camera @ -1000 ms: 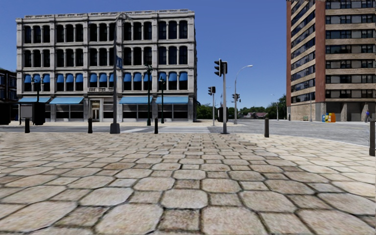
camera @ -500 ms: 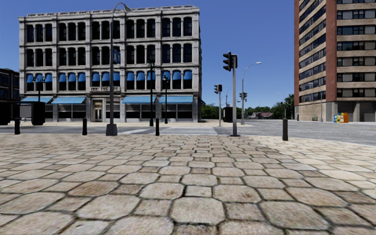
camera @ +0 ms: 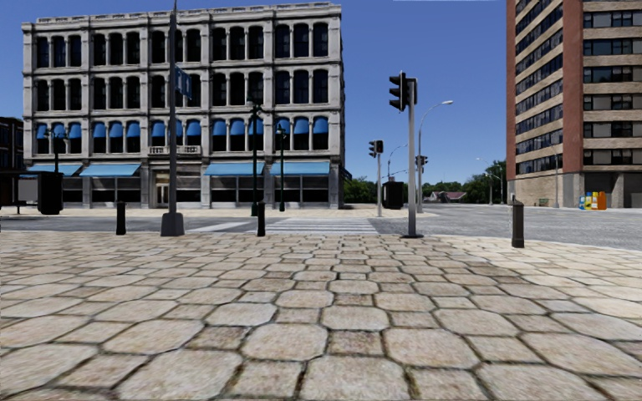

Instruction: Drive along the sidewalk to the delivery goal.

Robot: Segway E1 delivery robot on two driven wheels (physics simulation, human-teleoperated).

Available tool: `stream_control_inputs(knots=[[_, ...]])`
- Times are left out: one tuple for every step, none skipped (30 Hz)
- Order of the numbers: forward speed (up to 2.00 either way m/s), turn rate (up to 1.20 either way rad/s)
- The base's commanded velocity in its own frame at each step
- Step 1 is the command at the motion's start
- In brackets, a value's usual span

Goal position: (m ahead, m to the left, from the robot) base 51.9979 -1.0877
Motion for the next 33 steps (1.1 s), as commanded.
stream_control_inputs(knots=[[2.00, 0.00], [2.00, 0.00], [2.00, 0.00], [2.00, 0.00], [2.00, 0.00], [2.00, 0.00], [2.00, 0.00], [2.00, 0.00], [2.00, 0.00], [2.00, 0.00], [2.00, 0.00], [2.00, 0.00], [2.00, 0.00], [2.00, 0.00], [2.00, 0.00], [2.00, 0.00], [2.00, 0.00], [2.00, 0.00], [2.00, 0.00], [2.00, 0.00], [2.00, 0.00], [2.00, 0.00], [2.00, 0.00], [2.00, 0.00], [2.00, 0.00], [2.00, 0.00], [2.00, 0.00], [2.00, 0.00], [2.00, 0.00], [2.00, 0.00], [2.00, 0.00], [2.00, 0.00], [2.00, 0.00]])
